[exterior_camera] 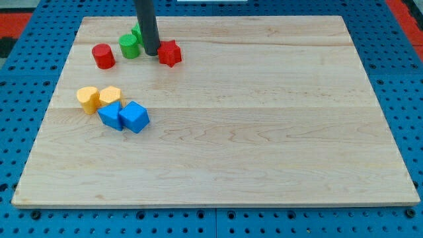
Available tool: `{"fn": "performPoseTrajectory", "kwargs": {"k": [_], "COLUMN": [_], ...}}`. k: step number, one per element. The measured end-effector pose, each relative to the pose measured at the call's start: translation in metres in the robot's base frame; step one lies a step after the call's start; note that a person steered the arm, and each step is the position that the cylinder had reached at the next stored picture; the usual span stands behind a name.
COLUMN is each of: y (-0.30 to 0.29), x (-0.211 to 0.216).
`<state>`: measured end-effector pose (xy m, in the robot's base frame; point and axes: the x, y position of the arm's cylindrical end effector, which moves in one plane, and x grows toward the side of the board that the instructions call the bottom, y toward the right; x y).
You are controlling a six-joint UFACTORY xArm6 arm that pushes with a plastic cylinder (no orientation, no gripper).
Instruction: Push the red circle to the left of the green circle
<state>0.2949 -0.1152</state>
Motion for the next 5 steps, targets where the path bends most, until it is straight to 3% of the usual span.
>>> {"fn": "performPoseTrajectory", "kwargs": {"k": [2,3,4,5], "y": [-0.025,-0.118,-0.124,-0.123], "x": [0.088,0.086,0.049,0.042]}}
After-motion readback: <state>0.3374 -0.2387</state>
